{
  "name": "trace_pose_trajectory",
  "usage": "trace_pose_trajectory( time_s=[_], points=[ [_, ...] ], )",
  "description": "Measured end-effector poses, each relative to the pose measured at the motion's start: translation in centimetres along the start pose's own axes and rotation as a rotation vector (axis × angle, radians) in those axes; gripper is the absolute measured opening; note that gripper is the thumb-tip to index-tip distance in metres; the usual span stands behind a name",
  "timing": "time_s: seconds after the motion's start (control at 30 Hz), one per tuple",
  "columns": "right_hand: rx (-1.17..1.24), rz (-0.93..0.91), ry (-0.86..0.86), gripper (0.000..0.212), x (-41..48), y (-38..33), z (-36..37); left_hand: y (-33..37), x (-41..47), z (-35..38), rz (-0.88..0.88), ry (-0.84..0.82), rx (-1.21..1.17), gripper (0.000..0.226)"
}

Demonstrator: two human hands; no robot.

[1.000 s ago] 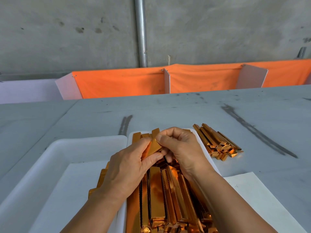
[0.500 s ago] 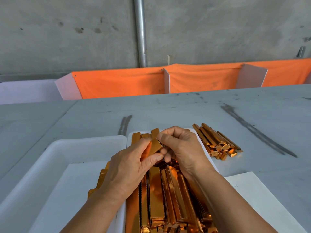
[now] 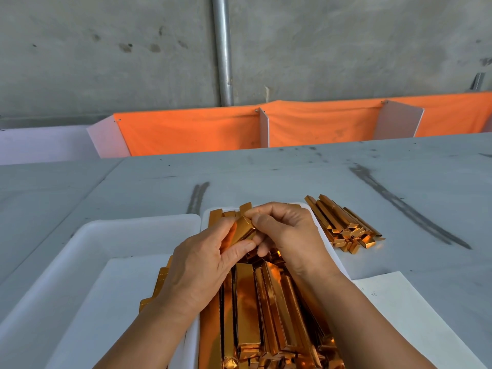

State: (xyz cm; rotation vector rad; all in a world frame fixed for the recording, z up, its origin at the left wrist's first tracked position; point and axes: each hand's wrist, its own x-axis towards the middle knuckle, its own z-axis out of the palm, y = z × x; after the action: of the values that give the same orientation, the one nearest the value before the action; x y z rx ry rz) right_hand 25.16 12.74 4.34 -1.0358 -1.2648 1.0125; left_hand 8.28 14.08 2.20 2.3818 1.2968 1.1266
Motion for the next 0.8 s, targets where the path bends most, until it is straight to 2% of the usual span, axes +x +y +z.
trace_pose_trajectory(
  time_s=[0.07,0.27,0.57,0.67,0.8],
  points=[
    [0.012,0.010,-0.003,0.018,0.0,0.0,-0.1,0.0,0.1,0.1,0.001,0.005,0.001,0.043],
    [0.090,0.039,-0.024,0.002,0.2,0.0,0.0,0.0,0.1,-0.2,0.028,0.028,0.011,0.049],
    [-0.038,-0.090,0.006,0.019,-0.2,-0.1,0.5,0.0,0.1,0.1,-0.018,0.035,0.024,0.048],
    [-0.075,-0.132,0.005,0.012,-0.4,-0.1,1.0,0.0,0.2,0.0,-0.052,0.058,0.037,0.058],
    [-0.102,-0.160,0.027,0.015,-0.5,0.1,1.6,0.1,0.3,-0.2,-0.063,0.086,0.086,0.065]
  ],
)
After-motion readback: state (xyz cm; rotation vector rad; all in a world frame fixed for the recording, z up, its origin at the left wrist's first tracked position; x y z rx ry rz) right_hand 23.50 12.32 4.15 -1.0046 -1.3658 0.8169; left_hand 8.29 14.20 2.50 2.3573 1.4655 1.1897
